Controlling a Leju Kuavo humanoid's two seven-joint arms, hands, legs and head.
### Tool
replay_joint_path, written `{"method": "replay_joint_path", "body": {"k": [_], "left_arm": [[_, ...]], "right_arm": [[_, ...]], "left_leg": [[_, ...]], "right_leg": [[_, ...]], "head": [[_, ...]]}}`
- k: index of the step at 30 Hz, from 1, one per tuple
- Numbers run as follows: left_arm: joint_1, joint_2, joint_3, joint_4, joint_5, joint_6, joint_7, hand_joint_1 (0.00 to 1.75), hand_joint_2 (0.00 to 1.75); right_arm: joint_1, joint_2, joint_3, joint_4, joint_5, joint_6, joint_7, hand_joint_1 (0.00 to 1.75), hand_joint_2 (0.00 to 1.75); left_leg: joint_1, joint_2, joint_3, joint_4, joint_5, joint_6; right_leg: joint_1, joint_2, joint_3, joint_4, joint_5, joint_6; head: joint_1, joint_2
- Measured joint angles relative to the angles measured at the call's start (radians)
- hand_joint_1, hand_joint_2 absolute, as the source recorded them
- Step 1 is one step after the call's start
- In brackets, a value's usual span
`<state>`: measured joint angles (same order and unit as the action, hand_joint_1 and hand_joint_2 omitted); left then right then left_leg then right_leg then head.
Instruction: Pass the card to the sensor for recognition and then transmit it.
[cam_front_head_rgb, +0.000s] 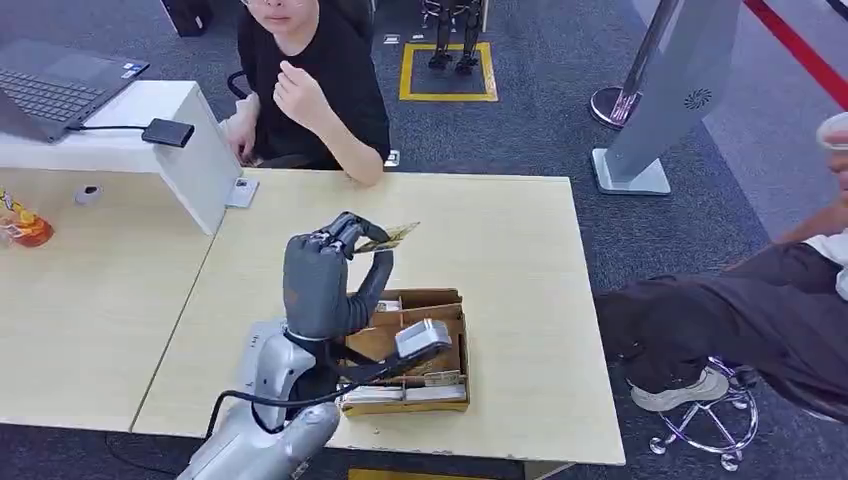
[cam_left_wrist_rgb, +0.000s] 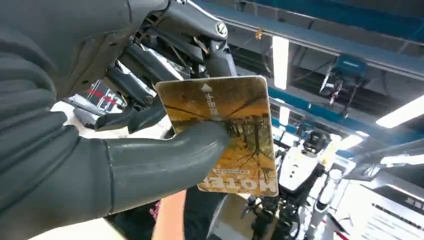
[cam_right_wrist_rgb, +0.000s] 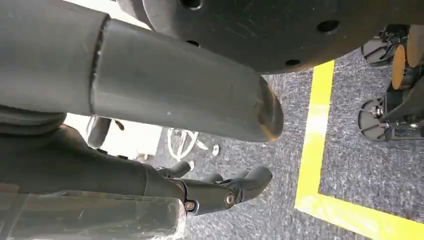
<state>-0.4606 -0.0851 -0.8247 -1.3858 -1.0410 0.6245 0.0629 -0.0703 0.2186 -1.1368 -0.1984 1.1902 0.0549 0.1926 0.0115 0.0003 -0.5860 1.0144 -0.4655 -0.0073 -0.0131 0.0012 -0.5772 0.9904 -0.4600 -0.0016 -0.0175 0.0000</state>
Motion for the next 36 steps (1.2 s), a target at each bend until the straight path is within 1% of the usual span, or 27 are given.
{"method": "replay_joint_path", "body": {"k": [4,7,12,16,21,24,36], "left_arm": [[-0.080,-0.059,0.022,0.093,-0.028,-0.001,0.027,1.75,1.75],[-0.138,-0.097,0.038,0.169,-0.027,-0.006,0.038,1.75,1.75],[-0.229,-0.145,0.057,0.313,-0.039,0.008,0.065,1.75,1.75],[-0.284,-0.173,0.069,0.416,-0.043,0.027,0.065,1.75,1.75],[-0.328,-0.182,0.094,0.519,-0.061,0.037,0.073,1.75,1.75],[-0.336,-0.178,0.117,0.552,-0.064,0.040,0.068,1.75,1.75],[-0.338,-0.149,0.187,0.616,-0.142,0.040,0.086,1.75,1.75]], "right_arm": [[0.000,-0.001,0.019,0.000,0.018,0.005,0.006,0.00,0.00],[-0.003,-0.001,0.033,0.000,0.030,0.007,0.011,0.00,0.00],[-0.007,-0.003,0.056,0.001,0.051,0.011,0.018,0.00,0.00],[-0.010,-0.003,0.071,0.002,0.061,0.018,0.019,0.00,0.00],[-0.011,-0.004,0.093,0.003,0.081,0.021,0.024,0.00,0.00],[-0.011,-0.004,0.104,0.005,0.091,0.021,0.027,0.00,0.00],[-0.013,-0.004,0.138,0.007,0.111,0.022,0.028,0.00,0.00]], "left_leg": [[0.000,0.000,0.000,0.001,0.001,0.001],[0.000,0.000,0.000,0.001,0.001,0.001],[0.000,0.000,0.000,0.001,0.001,0.002],[0.000,0.000,0.000,0.001,0.001,0.002],[0.000,0.000,0.000,0.001,0.001,0.002],[0.000,0.000,0.000,0.001,0.001,0.002],[0.000,0.000,0.000,0.000,0.001,0.002]], "right_leg": [[0.000,0.000,0.000,0.000,0.000,0.000],[0.000,0.000,0.000,0.000,0.000,0.000],[0.000,0.000,0.000,0.000,0.000,0.000],[0.000,0.000,0.000,0.000,0.001,0.000],[0.000,0.000,0.000,0.000,0.001,0.000],[0.000,0.000,0.000,0.000,0.000,0.000],[0.000,0.000,0.000,0.001,0.000,0.000]], "head": [[0.000,0.000],[0.000,0.000],[0.000,0.000],[0.000,0.000],[-0.001,0.000],[0.000,0.000],[0.000,0.000]]}}
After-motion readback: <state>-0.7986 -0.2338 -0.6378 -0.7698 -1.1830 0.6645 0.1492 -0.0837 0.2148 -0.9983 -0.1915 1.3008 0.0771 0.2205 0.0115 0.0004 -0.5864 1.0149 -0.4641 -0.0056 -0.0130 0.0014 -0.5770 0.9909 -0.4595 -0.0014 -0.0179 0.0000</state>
